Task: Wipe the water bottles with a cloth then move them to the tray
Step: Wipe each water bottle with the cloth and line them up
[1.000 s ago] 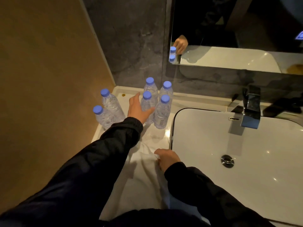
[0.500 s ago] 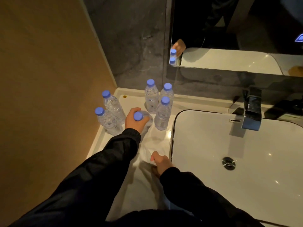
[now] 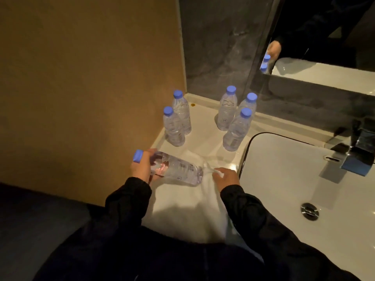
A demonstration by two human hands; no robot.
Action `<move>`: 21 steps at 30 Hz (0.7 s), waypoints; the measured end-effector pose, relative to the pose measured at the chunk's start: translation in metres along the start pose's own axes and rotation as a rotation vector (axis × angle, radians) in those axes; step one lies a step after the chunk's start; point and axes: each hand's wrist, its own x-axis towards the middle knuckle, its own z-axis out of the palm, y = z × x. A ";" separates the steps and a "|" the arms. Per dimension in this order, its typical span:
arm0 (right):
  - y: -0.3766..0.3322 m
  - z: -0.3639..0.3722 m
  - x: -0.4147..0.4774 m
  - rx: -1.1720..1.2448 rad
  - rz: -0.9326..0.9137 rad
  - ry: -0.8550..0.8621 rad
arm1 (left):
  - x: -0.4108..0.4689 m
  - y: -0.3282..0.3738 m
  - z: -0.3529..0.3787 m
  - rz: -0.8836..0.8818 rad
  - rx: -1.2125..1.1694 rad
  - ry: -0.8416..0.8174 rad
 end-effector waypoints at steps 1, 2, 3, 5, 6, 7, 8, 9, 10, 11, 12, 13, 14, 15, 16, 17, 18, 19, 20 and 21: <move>-0.004 0.002 -0.004 0.024 -0.014 -0.002 | -0.002 -0.006 -0.007 -0.035 -0.019 0.015; -0.009 0.005 -0.009 0.035 -0.045 -0.018 | -0.006 -0.011 -0.012 -0.071 -0.051 0.039; -0.014 0.008 -0.014 0.033 -0.095 -0.043 | -0.010 -0.016 -0.015 -0.102 -0.077 0.053; -0.018 0.014 -0.026 -0.039 -0.202 -0.099 | -0.019 -0.021 -0.016 -0.139 -0.133 0.064; -0.018 0.017 -0.034 -0.102 -0.248 -0.113 | -0.023 -0.022 -0.015 -0.159 -0.160 0.076; -0.015 0.019 -0.041 -0.162 -0.283 -0.114 | -0.024 -0.025 -0.016 -0.175 -0.184 0.097; -0.013 0.019 -0.047 -0.207 -0.309 -0.111 | -0.024 -0.027 -0.018 -0.200 -0.212 0.123; -0.010 0.018 -0.053 -0.245 -0.336 -0.111 | -0.023 -0.030 -0.020 -0.238 -0.250 0.146; -0.009 0.016 -0.058 -0.278 -0.369 -0.120 | -0.024 -0.031 -0.022 -0.284 -0.293 0.160; -0.008 0.014 -0.062 -0.319 -0.405 -0.143 | -0.022 -0.035 -0.024 -0.331 -0.342 0.162; -0.006 0.013 -0.064 -0.374 -0.439 -0.177 | -0.026 -0.036 -0.025 -0.378 -0.387 0.159; -0.005 0.013 -0.066 -0.442 -0.473 -0.209 | -0.030 -0.037 -0.025 -0.407 -0.446 0.154; -0.003 0.013 -0.068 -0.508 -0.497 -0.236 | -0.035 -0.039 -0.026 -0.421 -0.513 0.157; -0.001 0.014 -0.068 -0.555 -0.510 -0.252 | -0.036 -0.044 -0.028 -0.419 -0.562 0.164; 0.001 0.014 -0.068 -0.573 -0.507 -0.254 | -0.038 -0.049 -0.029 -0.414 -0.601 0.176; 0.002 0.015 -0.065 -0.557 -0.488 -0.233 | -0.036 -0.055 -0.031 -0.430 -0.647 0.167; 0.001 0.014 -0.061 -0.507 -0.446 -0.192 | -0.036 -0.059 -0.033 -0.454 -0.645 0.158; 0.000 0.014 -0.056 -0.436 -0.394 -0.143 | -0.036 -0.061 -0.033 -0.484 -0.635 0.147; -0.002 0.014 -0.051 -0.351 -0.342 -0.106 | -0.035 -0.062 -0.033 -0.510 -0.646 0.131; -0.005 0.014 -0.045 -0.261 -0.303 -0.094 | -0.033 -0.063 -0.033 -0.529 -0.645 0.106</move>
